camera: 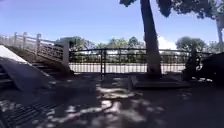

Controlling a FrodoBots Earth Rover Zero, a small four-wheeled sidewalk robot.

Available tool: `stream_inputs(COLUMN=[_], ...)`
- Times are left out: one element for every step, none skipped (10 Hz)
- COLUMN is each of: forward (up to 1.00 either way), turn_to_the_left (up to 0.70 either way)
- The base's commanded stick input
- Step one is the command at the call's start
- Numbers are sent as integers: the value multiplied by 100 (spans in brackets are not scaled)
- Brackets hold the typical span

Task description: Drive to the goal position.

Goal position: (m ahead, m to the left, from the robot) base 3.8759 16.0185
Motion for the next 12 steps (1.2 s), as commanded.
stream_inputs(forward=[5, 2, 37, 45, 45, 45, 45, 45, 45, 45, 45, 45], turn_to_the_left=[0, 0, 0, 0, 0, 0, 0, 0, 0, 0, 0, 0])
